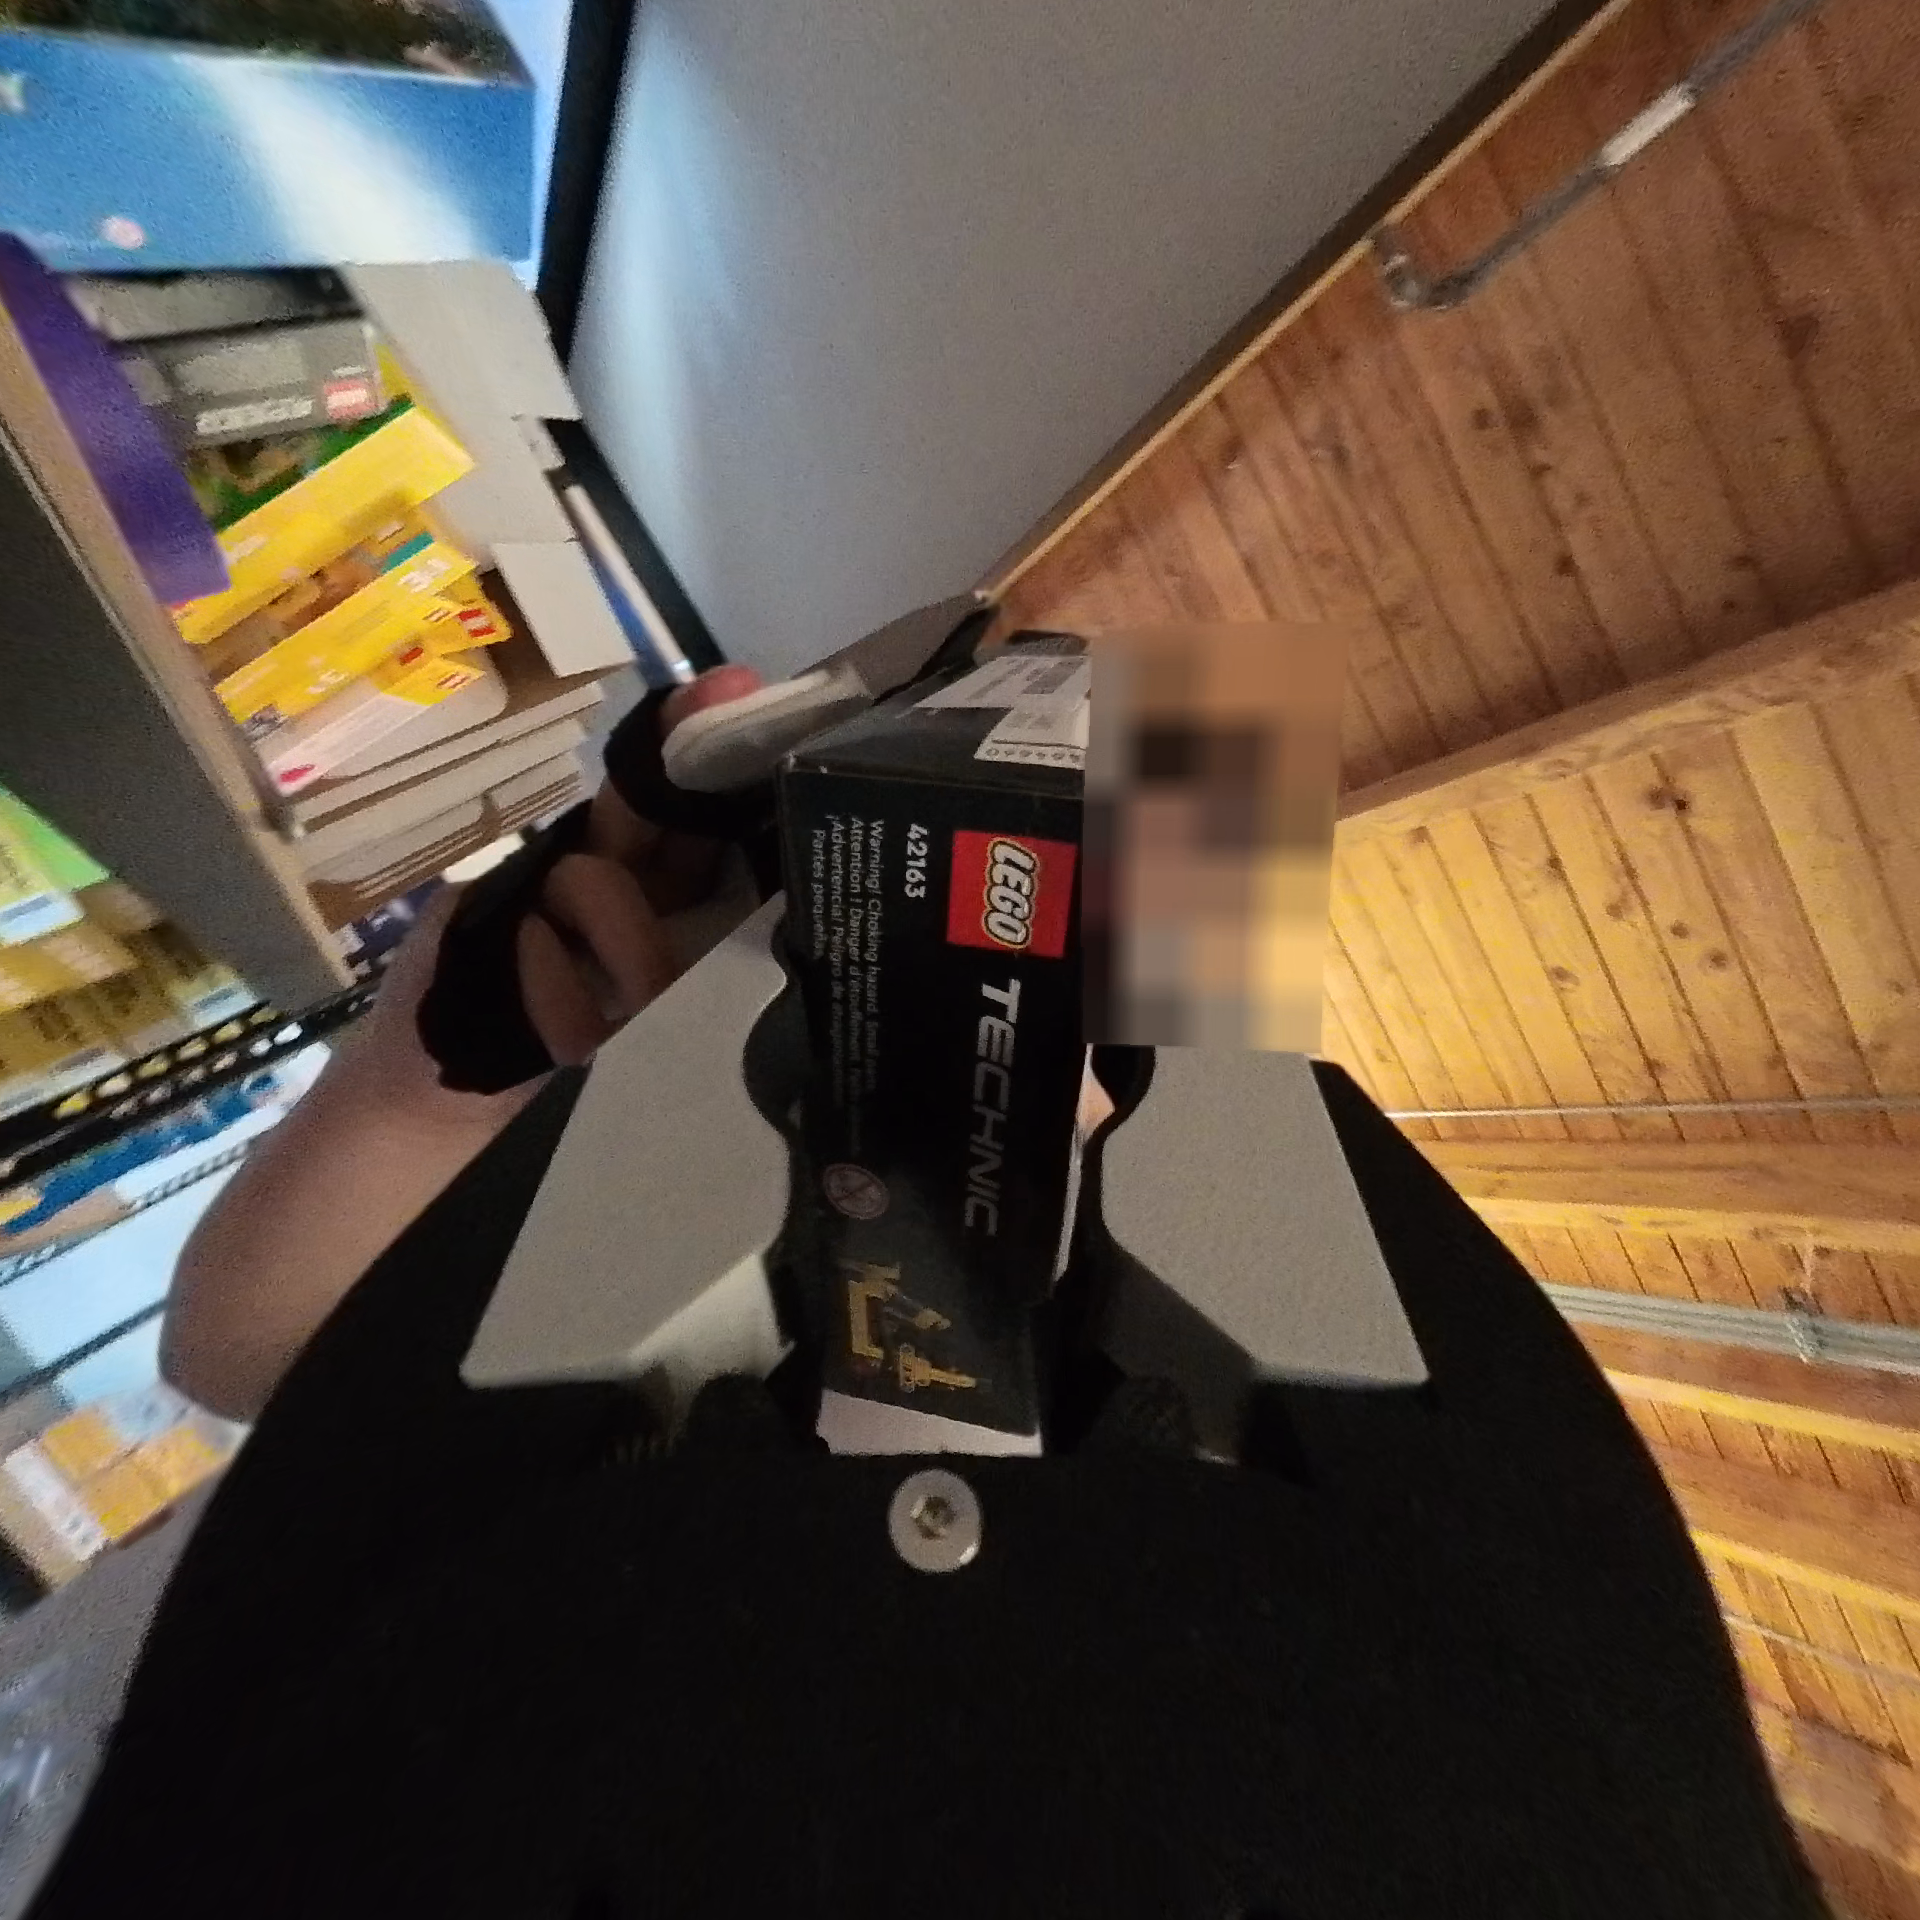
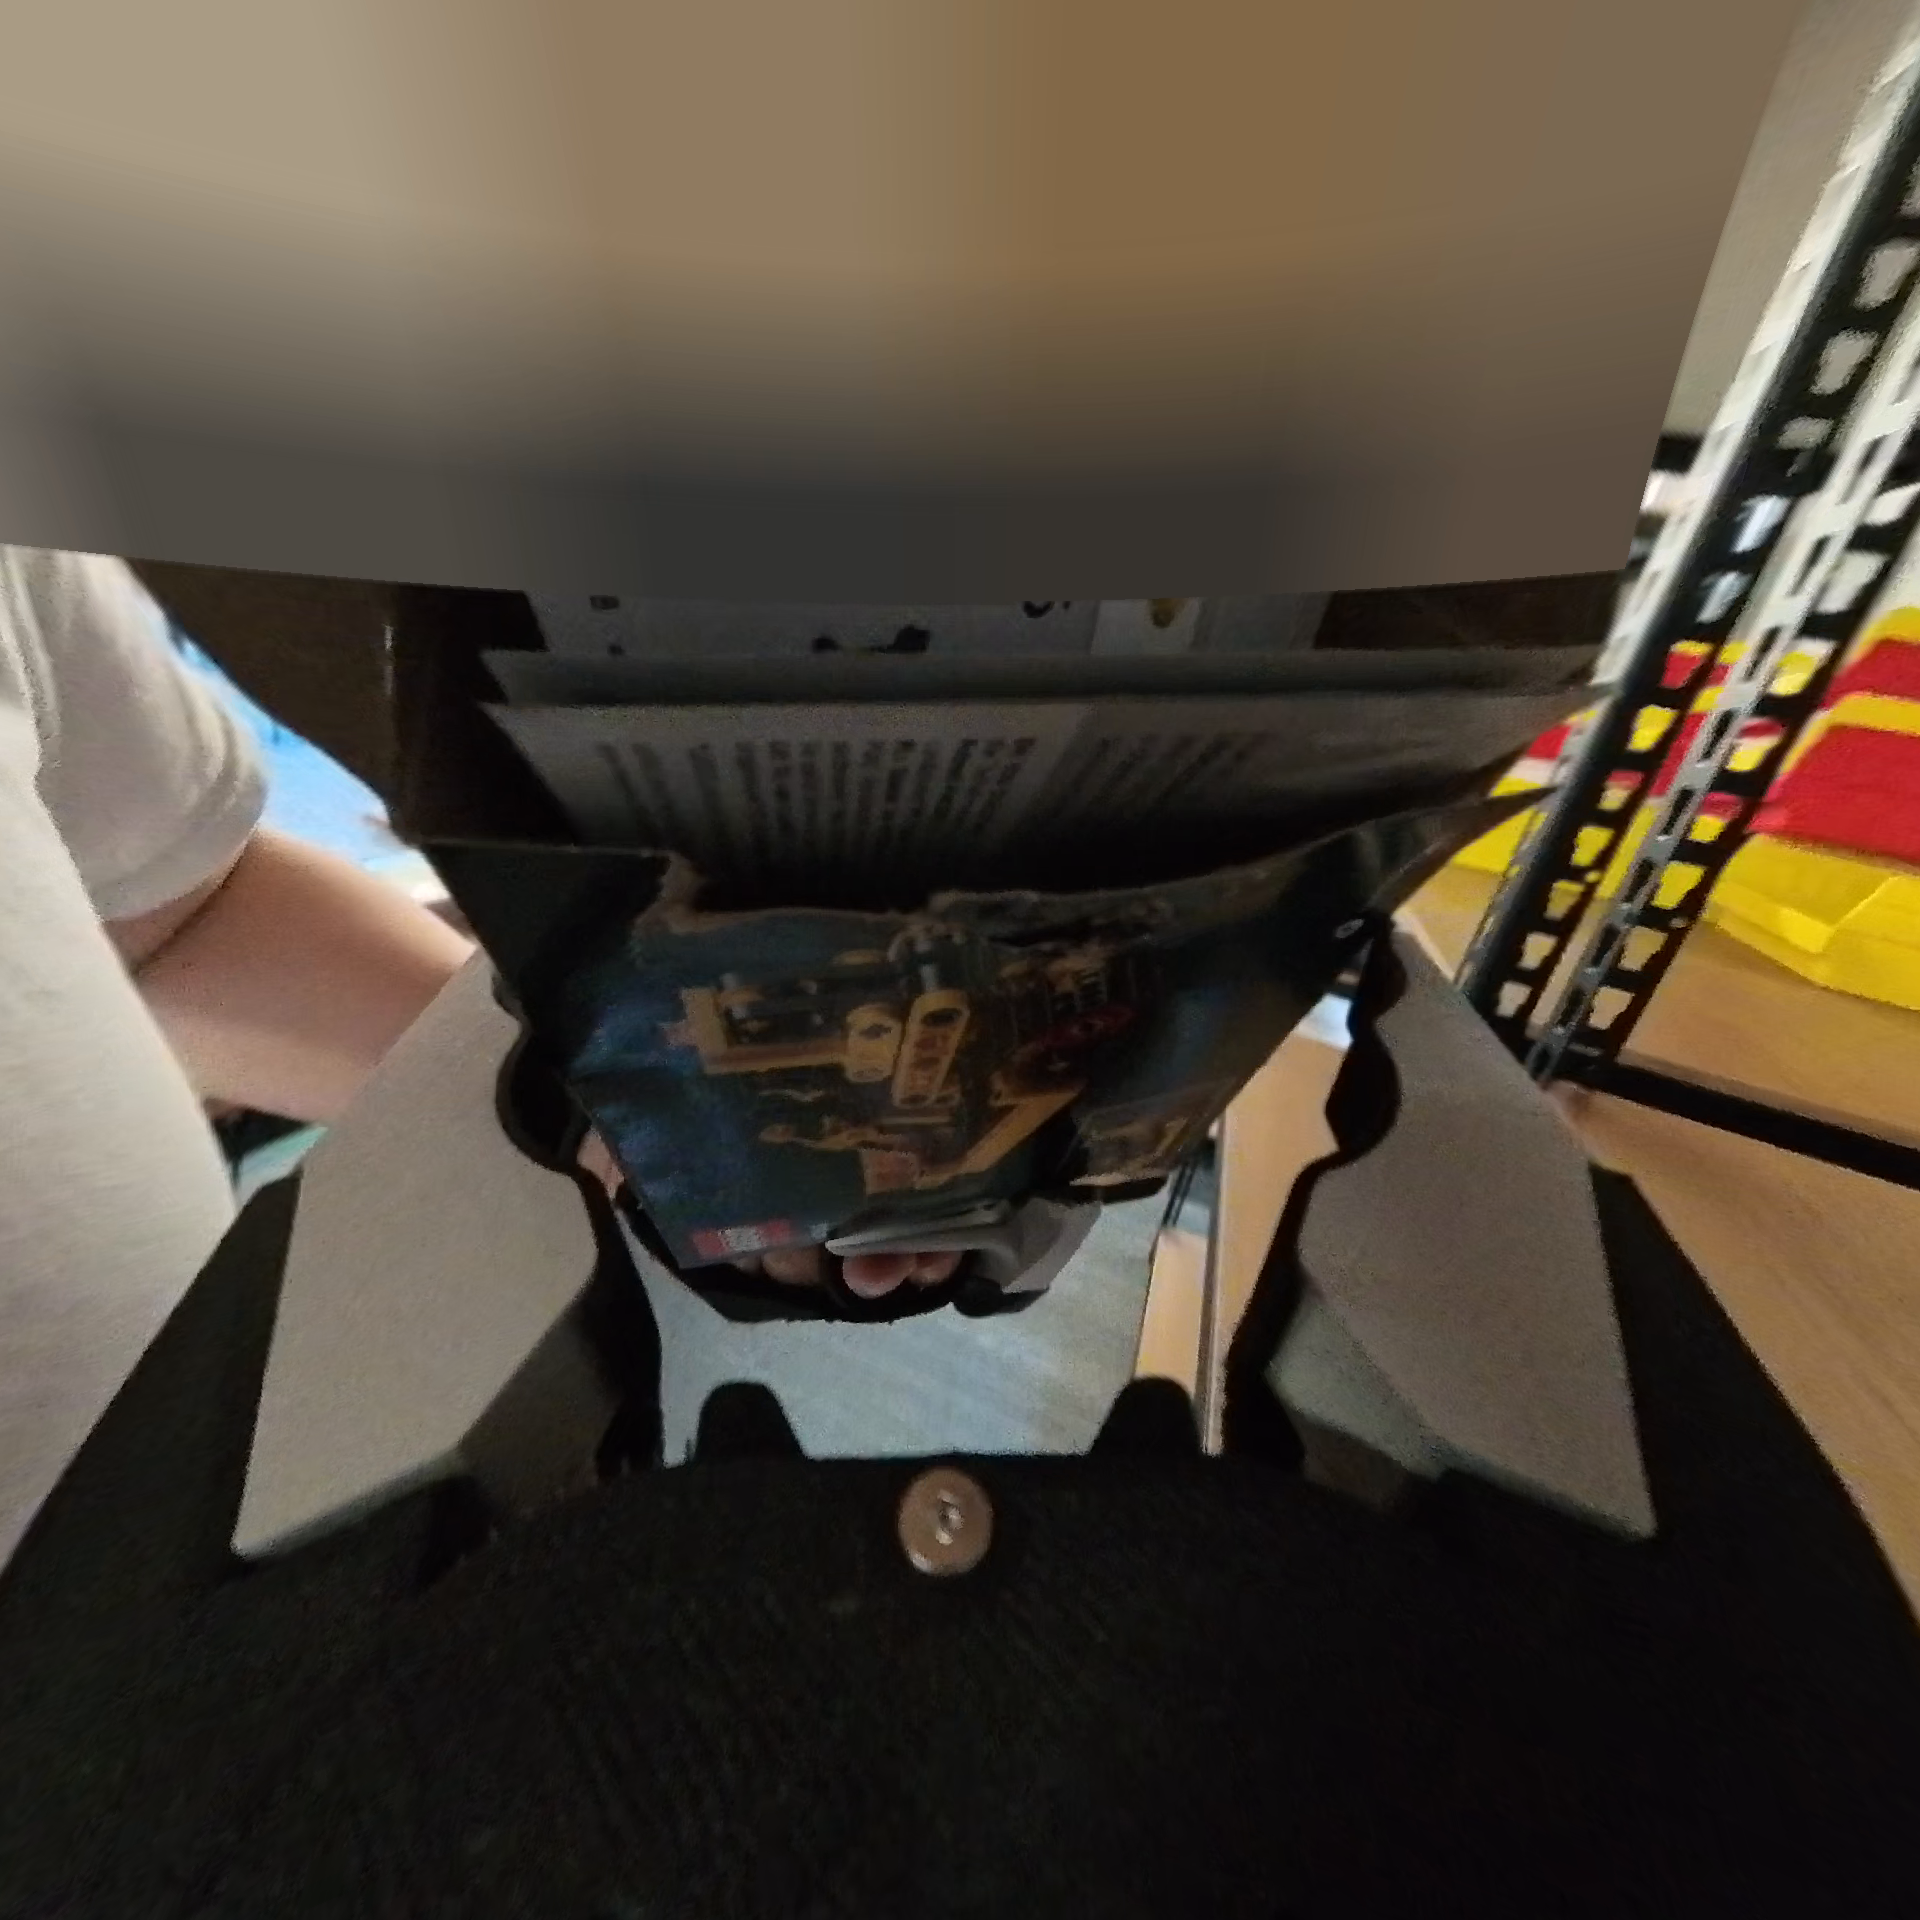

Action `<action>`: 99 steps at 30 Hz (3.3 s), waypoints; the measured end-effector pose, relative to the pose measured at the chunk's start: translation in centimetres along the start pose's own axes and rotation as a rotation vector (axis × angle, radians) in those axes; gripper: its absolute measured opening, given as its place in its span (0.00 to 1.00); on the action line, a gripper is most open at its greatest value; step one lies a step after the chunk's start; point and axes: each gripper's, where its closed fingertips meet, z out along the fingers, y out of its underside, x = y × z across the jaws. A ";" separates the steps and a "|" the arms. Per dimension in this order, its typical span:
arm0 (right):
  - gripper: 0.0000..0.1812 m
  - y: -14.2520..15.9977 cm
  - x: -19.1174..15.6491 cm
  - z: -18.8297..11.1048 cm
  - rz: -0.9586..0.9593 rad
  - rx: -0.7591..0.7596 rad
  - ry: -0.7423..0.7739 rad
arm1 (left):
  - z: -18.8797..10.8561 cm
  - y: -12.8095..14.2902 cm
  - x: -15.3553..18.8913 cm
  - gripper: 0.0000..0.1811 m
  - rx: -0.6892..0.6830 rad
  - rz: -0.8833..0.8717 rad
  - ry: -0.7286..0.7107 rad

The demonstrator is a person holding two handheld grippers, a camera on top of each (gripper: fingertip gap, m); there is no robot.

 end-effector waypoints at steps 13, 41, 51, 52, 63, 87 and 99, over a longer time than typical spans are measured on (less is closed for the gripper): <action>0.80 -10.1 4.6 -2.5 -0.102 0.226 0.309 | 10.8 -3.0 2.5 0.28 -0.227 -0.143 -0.138; 0.27 -11.4 8.3 -9.2 0.629 -0.020 -0.116 | 8.2 -9.7 -0.8 0.27 0.015 0.005 0.049; 0.20 -11.5 11.5 -8.6 0.900 -0.221 -0.158 | 9.5 -10.5 -1.3 0.27 -0.009 0.033 -0.094; 0.24 -11.5 11.4 -8.4 0.933 -0.238 -0.174 | 9.5 -10.6 -1.5 0.27 -0.008 0.038 -0.106; 0.07 -7.1 12.9 -8.0 1.007 -0.526 -0.027 | 9.0 -11.7 -1.7 0.27 0.024 0.139 -0.147; 0.00 -7.8 14.2 -7.0 1.177 -0.240 -0.065 | 8.7 -13.0 -0.9 0.28 0.073 0.205 -0.319; 0.00 -2.0 21.1 -11.4 1.283 -0.164 0.131 | 8.9 -18.9 -7.4 0.28 0.039 0.038 -0.489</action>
